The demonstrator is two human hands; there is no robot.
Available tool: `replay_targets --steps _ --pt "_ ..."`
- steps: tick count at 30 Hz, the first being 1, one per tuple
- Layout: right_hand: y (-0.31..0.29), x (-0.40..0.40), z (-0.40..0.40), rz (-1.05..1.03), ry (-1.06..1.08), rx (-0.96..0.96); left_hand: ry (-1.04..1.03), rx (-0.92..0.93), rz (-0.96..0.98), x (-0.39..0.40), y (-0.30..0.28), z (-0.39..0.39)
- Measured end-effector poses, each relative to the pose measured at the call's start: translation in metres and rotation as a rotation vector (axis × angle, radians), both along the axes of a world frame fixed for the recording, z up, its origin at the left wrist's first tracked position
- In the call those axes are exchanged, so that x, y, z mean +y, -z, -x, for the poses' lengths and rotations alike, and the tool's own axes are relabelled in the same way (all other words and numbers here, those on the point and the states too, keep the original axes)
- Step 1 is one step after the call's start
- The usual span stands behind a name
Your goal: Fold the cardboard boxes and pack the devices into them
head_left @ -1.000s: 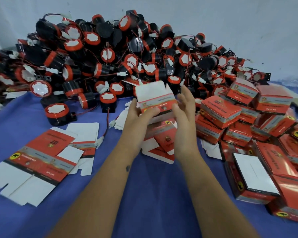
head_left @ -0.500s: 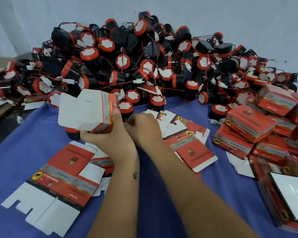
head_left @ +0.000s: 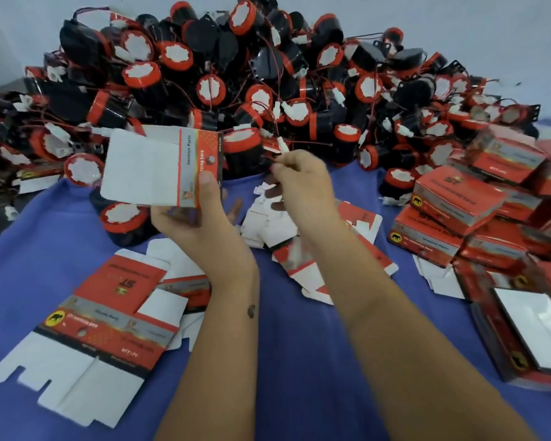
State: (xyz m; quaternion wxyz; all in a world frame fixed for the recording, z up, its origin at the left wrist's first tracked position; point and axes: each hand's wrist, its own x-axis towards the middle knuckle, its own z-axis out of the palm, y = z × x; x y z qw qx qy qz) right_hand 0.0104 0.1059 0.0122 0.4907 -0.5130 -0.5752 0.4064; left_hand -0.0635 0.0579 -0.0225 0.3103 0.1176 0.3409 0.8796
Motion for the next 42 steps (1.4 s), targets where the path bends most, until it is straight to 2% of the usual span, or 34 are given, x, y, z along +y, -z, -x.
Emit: replay_targets --steps 3,6,9,11,14,16,19,23,26,30,35,42 --pt "0.003 -0.018 -0.042 -0.13 0.203 0.052 0.03 0.25 0.092 0.004 0.009 -0.007" --pt "0.013 -0.041 -0.071 -0.32 0.358 0.223 0.232 0.559 0.219 0.008 0.015 -0.017" --pt "0.022 -0.05 -0.084 -0.419 0.353 0.326 0.418 0.84 0.376 0.009 0.024 -0.02" --pt "0.026 -0.049 -0.087 -0.407 0.283 0.297 0.479 0.952 0.422 0.009 0.027 -0.019" --pt "0.033 -0.045 -0.088 -0.317 0.198 0.044 0.544 1.003 0.4 0.005 0.028 -0.017" --pt "0.041 -0.042 -0.089 -0.298 0.198 -0.288 0.579 1.027 0.393 0.004 0.027 -0.015" --pt "0.043 -0.04 -0.091 -0.394 0.339 -0.763 0.605 1.049 0.395 0.002 0.028 -0.013" --pt "0.039 -0.042 -0.087 -0.657 0.562 -1.063 0.651 1.073 0.411 0.003 0.026 -0.012" --pt "0.037 -0.044 -0.078 -0.694 0.482 -1.229 0.654 1.05 0.412 0.005 0.025 -0.013" --pt "0.036 -0.053 -0.059 -0.501 0.396 -1.205 0.647 1.033 0.41 0.006 0.024 -0.015" --pt "0.041 -0.055 -0.055 -0.439 0.268 -1.17 0.6 1.056 0.406 0.005 0.026 -0.014" --pt "0.042 -0.048 -0.059 -0.345 0.168 -0.92 0.633 1.029 0.378 0.004 0.027 -0.018"
